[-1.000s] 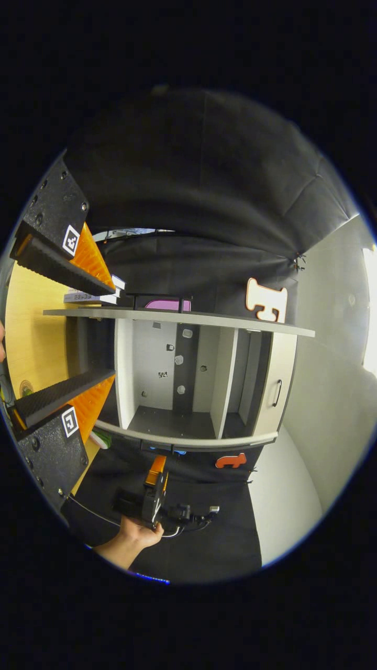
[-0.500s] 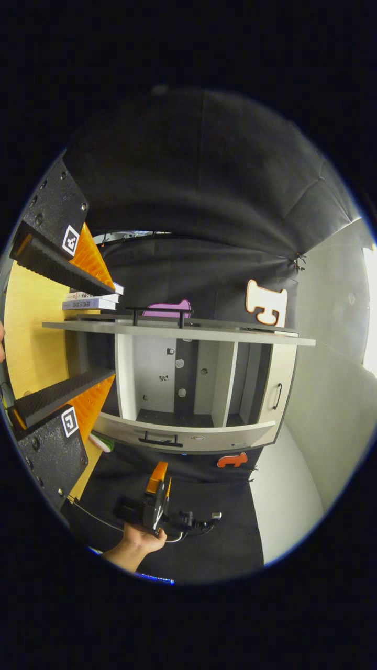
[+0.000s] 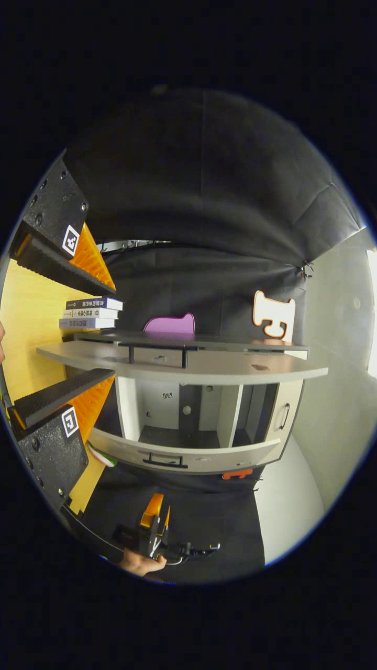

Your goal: Grasp the bottle in the cabinet with the left hand and place it on the coaster, then close the right door with the right hand and the left door with the left hand.

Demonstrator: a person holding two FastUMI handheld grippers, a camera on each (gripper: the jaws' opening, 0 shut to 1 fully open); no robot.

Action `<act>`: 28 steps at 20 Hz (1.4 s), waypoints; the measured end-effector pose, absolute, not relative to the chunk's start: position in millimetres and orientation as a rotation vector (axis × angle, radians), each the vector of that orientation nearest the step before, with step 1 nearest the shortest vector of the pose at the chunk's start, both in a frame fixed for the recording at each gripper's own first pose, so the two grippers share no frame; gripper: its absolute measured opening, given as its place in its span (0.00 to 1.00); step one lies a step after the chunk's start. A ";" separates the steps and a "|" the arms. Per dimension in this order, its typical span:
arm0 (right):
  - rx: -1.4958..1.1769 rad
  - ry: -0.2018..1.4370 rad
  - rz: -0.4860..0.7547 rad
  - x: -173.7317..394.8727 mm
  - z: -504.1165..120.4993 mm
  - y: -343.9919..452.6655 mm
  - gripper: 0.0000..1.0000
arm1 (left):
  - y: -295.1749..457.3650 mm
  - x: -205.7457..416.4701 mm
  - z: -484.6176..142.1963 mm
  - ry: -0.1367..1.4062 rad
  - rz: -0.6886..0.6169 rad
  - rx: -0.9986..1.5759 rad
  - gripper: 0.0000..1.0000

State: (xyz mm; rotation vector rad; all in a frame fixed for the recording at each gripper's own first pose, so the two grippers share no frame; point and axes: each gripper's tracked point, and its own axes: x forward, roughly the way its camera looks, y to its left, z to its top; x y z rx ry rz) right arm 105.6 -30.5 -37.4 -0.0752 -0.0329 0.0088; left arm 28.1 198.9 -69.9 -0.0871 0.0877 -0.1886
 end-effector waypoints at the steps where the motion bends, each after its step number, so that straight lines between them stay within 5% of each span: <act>1: -0.077 -0.035 -0.001 102.8 -36.3 -31.0 0.96 | 208.2 34.7 -70.2 0.088 -0.177 -0.090 0.89; 14: -0.049 0.007 -0.085 41.1 -46.5 -27.0 0.96 | 269.8 129.4 -72.3 0.101 -0.165 -0.138 0.89; 22: -0.026 0.002 -0.118 -16.1 -44.1 -54.8 0.96 | 202.2 150.9 -41.3 0.078 -0.266 -0.129 0.84; 28: -0.052 0.005 -0.132 -59.2 -45.3 -91.2 0.96 | 183.0 142.0 -38.4 0.073 -0.152 -0.034 0.80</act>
